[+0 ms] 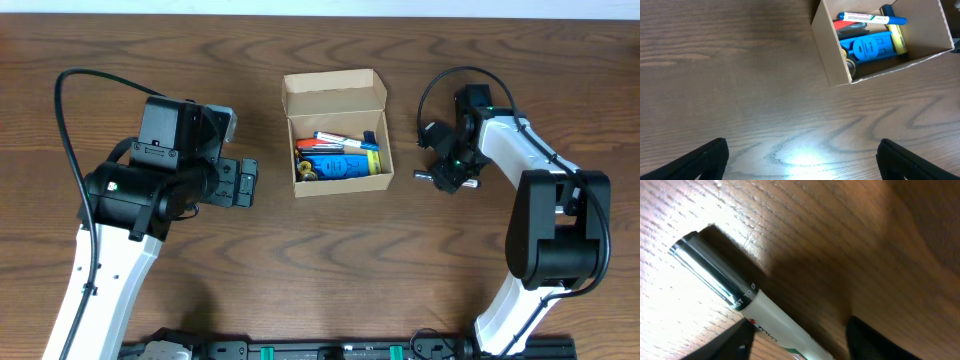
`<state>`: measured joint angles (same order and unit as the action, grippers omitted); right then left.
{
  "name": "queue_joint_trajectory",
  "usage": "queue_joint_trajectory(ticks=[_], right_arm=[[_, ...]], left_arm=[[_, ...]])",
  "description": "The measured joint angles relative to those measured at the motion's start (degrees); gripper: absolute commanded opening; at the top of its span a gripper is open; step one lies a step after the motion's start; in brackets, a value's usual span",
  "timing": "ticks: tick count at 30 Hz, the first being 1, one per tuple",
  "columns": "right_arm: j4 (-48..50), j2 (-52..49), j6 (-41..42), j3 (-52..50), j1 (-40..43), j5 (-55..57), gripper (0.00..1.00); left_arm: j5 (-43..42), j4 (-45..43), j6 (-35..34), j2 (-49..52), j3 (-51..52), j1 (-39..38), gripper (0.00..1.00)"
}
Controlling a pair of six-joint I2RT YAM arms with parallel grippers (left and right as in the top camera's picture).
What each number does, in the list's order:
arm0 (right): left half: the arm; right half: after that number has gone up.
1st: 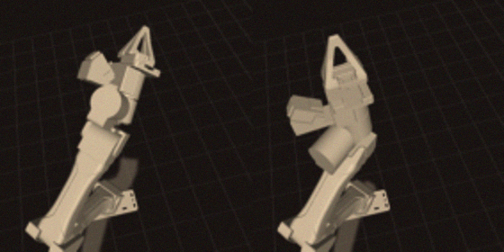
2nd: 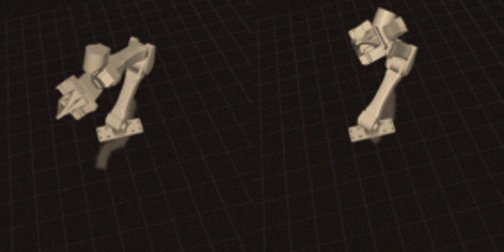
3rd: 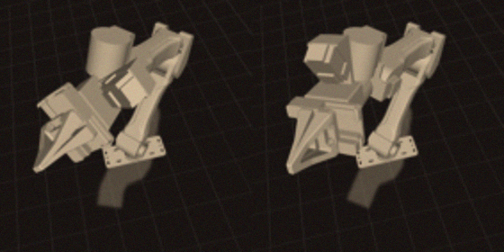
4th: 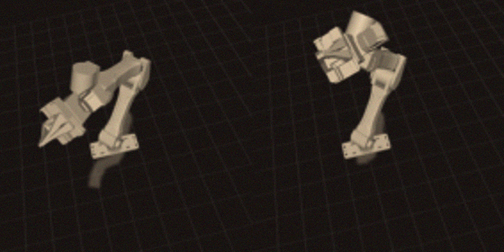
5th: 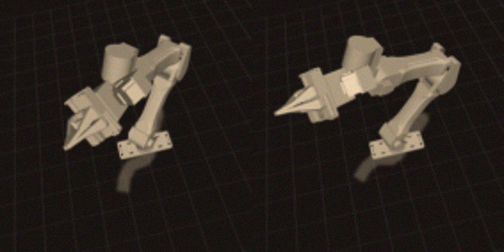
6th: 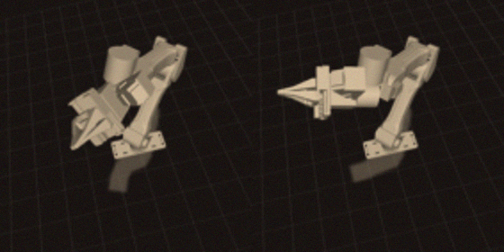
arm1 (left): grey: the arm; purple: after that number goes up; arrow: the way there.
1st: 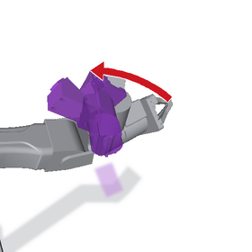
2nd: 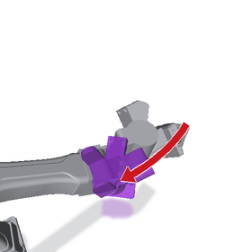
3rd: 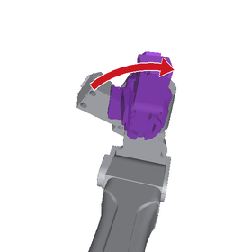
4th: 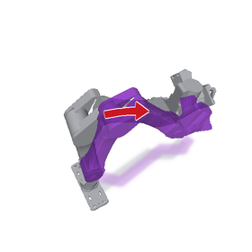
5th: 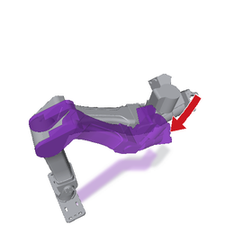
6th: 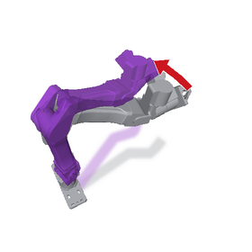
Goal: Pack container
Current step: 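Grasp the black-capped white marker with the right gripper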
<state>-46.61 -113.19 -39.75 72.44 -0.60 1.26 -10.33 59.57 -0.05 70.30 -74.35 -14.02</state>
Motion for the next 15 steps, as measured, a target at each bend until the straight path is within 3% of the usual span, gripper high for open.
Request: queue_joint_trajectory(ticks=[7,12,15], right_arm=[[-0.1,0.0,1.7,-0.2,0.0,-0.3,0.28],[-1.2,0.0,5.7,0.1,-0.1,-0.2,0.01],[-4.5,-0.1,8.8,1.0,-0.4,-0.7,0.01]], left_arm=[[0.0,0.0,0.0,0.0,0.0,0.0,0.95],[0.0,0.0,0.0,0.0,0.0,0.0,0.95],[0.0,0.0,0.0,0.0,0.0,0.0,0.95]])
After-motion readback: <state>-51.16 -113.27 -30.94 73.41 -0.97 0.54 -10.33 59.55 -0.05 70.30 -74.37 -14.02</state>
